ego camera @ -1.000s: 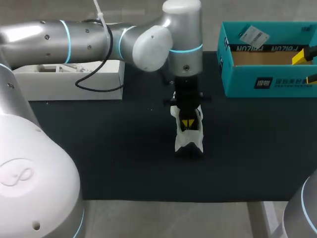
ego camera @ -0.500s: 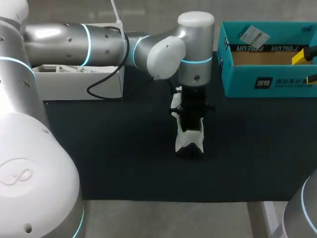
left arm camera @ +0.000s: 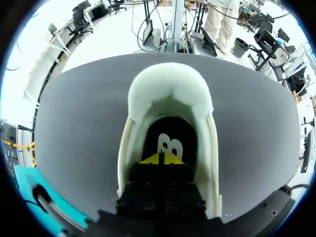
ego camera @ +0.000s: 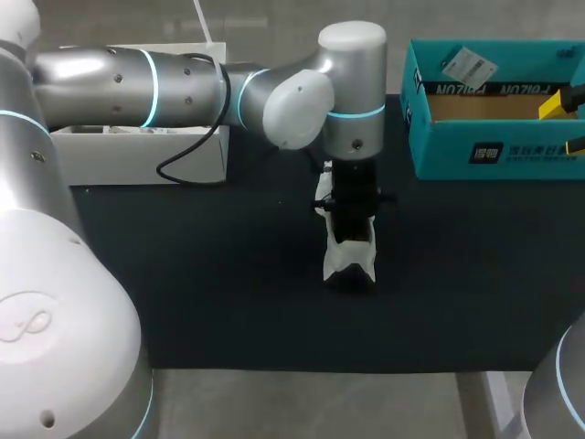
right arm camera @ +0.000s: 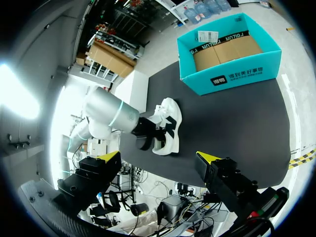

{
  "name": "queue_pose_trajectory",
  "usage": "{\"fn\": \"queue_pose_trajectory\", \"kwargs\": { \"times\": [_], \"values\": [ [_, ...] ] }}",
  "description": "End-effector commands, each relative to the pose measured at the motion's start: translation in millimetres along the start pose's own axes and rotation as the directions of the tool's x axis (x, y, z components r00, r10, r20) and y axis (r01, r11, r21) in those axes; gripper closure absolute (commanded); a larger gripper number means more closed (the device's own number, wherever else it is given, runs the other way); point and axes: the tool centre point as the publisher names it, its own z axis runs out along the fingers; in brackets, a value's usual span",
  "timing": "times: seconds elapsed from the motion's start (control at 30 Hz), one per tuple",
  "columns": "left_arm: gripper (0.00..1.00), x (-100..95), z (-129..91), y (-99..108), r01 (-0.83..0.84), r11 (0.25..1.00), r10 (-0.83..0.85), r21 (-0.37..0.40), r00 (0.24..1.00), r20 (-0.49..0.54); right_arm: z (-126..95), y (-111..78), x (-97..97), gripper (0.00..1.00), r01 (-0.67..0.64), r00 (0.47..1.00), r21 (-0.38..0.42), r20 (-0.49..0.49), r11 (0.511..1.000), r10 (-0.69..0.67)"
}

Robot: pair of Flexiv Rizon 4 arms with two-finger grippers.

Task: Take the shoe out of the shoebox, open the shoe tongue, remove and reinsert the insole, then place the shoe into the shoebox

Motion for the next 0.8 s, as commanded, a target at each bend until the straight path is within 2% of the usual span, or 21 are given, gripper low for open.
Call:
{"fn": "queue_pose_trajectory", "kwargs": {
  "times": [0.03, 0.13, 0.27, 0.57, 0.67, 0.8],
  "values": [
    [1.00, 7.9, -19.5, -15.9, -0.007, 0.998, 0.008, -0.060, 1.000, 0.011, 0.7, -0.7, -0.2, 0.00, -0.001, 1.000, -0.001, 0.003, 1.000, 0.001],
    [1.00, 7.3, -17.8, -25.6, -0.020, 0.998, 0.021, -0.056, 1.000, 0.015, 0.7, -0.7, -0.2, 0.00, -0.001, 1.000, -0.001, 0.003, 1.000, 0.001],
    [1.00, 8.9, -4.8, -33.9, -0.037, 0.999, 0.038, -0.033, 0.999, 0.013, 0.7, -0.7, -0.2, 0.00, -0.001, 1.000, -0.001, 0.003, 1.000, 0.001],
    [1.00, 9.6, 29.8, -27.9, -0.042, 0.999, 0.042, -0.020, 0.999, 0.001, 0.7, -0.7, -0.2, 0.00, -0.001, 1.000, -0.001, 0.003, 1.000, 0.001],
    [1.00, 8.2, 26.9, -28.6, -0.040, 0.999, 0.040, -0.017, 0.999, 0.002, 0.7, -0.7, -0.2, 0.00, -0.001, 1.000, -0.001, 0.003, 1.000, 0.001],
    [1.00, 7.0, 3.1, -31.1, -0.041, 0.999, 0.042, -0.032, 0.999, 0.018, 0.7, -0.7, -0.2, 0.00, -0.001, 1.000, -0.001, 0.003, 1.000, 0.001]
  ]
}}
